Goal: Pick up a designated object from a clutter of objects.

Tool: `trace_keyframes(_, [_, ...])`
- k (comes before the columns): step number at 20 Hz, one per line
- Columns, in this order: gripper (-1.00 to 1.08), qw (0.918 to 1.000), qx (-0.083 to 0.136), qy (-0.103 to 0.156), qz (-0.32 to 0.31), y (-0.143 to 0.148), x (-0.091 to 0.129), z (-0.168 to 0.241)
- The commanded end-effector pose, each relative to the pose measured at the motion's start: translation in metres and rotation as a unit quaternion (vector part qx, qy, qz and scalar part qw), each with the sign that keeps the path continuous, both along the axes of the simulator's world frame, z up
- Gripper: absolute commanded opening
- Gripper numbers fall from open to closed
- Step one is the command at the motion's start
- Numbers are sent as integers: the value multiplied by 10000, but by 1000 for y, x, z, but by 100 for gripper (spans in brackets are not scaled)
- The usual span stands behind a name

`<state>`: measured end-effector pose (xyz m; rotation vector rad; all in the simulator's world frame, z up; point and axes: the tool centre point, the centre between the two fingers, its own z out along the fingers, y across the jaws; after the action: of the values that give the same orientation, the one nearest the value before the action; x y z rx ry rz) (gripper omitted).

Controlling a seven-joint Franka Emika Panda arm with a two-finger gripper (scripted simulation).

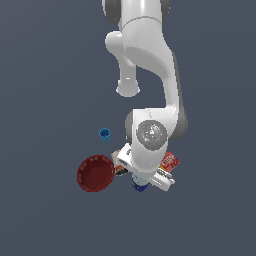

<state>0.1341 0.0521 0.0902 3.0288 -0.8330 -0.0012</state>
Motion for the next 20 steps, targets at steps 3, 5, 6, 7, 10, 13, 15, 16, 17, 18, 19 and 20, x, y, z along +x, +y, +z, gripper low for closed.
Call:
trace_keyframes(3, [100,10000,0,-4,-7,0,0,-15])
trace_keyframes(5, [100,10000,0,-4,-7,0,1,-17])
trace_keyframes(6, [100,10000,0,-4,-7,0,1,-16])
trace_keyframes(7, [100,10000,0,-4,-7,0,1,-16])
trace_keyframes(10, [-100,10000,0,-4,-7,0,1,-16])
trace_keyframes(13, [-100,10000,0,-4,-7,0,1,-16])
trace_keyframes(15, [-100,10000,0,-4,-7,0,1,-16])
trace_keyframes(16, [-100,10000,0,-4,-7,0,1,-16])
trace_keyframes(17, [-100,10000,0,-4,-7,0,1,-16])
trace_keyframes(18, [-100,10000,1,2,-5,0,1,-16])
trace_keyframes(19, [-100,10000,1,2,-5,0,1,-16])
trace_keyframes(20, [-100,10000,1,2,-5,0,1,-15])
